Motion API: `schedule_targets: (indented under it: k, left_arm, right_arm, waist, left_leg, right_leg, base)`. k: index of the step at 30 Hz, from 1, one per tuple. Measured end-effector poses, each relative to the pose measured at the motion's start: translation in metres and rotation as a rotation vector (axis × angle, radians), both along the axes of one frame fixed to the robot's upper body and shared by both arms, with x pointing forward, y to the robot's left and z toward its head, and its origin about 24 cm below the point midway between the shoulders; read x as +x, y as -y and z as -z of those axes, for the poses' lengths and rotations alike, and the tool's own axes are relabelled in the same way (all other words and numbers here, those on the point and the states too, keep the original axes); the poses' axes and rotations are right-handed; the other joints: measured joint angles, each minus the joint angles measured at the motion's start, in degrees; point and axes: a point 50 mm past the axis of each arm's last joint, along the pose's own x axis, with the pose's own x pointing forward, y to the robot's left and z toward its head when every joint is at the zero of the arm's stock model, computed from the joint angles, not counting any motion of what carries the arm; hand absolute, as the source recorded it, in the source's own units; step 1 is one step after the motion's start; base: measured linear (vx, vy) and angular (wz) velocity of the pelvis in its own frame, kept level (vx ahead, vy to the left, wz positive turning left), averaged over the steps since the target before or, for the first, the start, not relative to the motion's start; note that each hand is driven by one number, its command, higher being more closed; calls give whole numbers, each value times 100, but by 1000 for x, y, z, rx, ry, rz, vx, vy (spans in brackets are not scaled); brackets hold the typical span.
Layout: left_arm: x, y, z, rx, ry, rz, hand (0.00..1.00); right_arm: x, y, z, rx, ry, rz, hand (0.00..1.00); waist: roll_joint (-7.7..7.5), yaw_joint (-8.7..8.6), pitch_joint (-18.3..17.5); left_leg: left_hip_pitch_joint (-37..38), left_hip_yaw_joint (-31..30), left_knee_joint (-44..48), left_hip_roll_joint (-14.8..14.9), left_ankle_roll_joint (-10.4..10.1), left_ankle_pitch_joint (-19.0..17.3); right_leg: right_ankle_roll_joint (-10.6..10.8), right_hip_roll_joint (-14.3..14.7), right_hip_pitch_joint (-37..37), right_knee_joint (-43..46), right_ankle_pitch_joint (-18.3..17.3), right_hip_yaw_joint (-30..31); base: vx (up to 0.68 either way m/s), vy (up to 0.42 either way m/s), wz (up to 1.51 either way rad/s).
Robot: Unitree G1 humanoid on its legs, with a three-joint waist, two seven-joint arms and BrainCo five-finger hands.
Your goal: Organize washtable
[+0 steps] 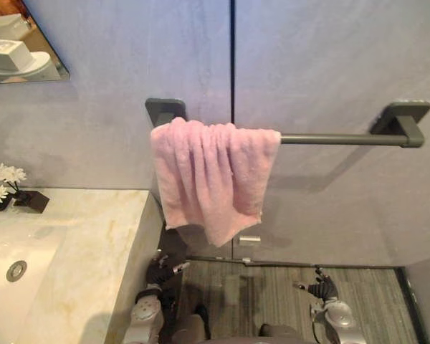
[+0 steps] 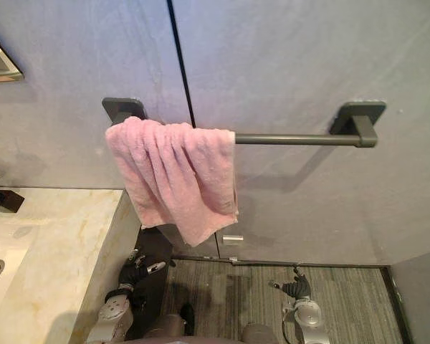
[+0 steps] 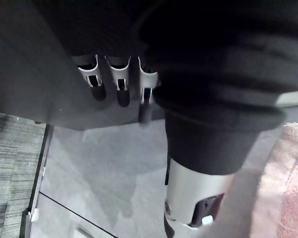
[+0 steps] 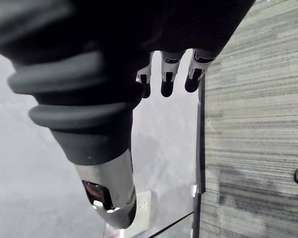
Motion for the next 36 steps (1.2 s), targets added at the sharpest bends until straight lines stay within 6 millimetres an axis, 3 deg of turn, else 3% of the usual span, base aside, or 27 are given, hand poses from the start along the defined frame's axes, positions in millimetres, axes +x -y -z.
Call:
schedule_targets:
  k: [4,8,11,18,23,24,32,36]
  left_arm:
    - [1,1,-13,11,66,15,0]
    - [15,-5,-57,59,276,38,0]
    - [23,-7,-78,108,376,67,0]
    - [41,3,-107,198,511,152,0]
    - [56,10,-114,240,549,207,0]
    - [59,11,-114,258,547,226,100]
    - [71,6,-106,299,498,255,100]
    - [72,4,-108,309,499,258,100]
  right_arm:
    - [-2,-1,0,1,0,0,0]
    - [-4,-1,-1,0,9,-4,0]
    - [-9,0,-1,-3,8,-9,0]
    - [-10,-5,0,-9,-5,-65,0]
    - [-9,-11,1,2,-10,-108,0]
    - [-7,-11,0,1,-5,-111,0]
    - [16,-18,-16,-16,90,-175,0]
    - [28,-22,-30,-26,165,-204,0]
  waist:
    - [-32,-110,-3]
    - [-12,-111,-27]
    - [30,-123,-73]
    - [52,-245,-160]
    - [14,-283,-193]
    - [19,-289,-210]
    - [28,-466,-214]
    - [27,-467,-215]
  left_leg:
    - [303,-54,-470,-101,30,208]
    - [460,-94,-881,-102,4,451]
    - [645,-158,-1194,-76,-8,607]
    - [701,-230,-1290,-102,25,689]
    - [763,-205,-1295,-103,31,696]
    - [761,-191,-1300,-100,31,696]
    - [739,-7,-1308,-69,30,690]
    - [737,118,-1308,-37,27,678]
  right_leg:
    - [32,-64,185,-119,19,-98]
    - [31,-33,177,-148,19,-113]
    - [31,24,191,-146,19,-132]
    - [68,40,211,-158,47,-138]
    - [79,51,311,-293,139,-109]
    - [80,59,322,-346,171,-94]
    - [80,99,323,-605,346,92]
    - [79,130,292,-683,409,223]
  base:
    - [42,21,12]
    - [-34,-22,4]
    - [-70,-40,5]
    - [-65,-5,3]
    - [-24,-1,-3]
    - [-19,-5,-7]
    - [-17,-6,-13]
    - [-2,-7,-18]
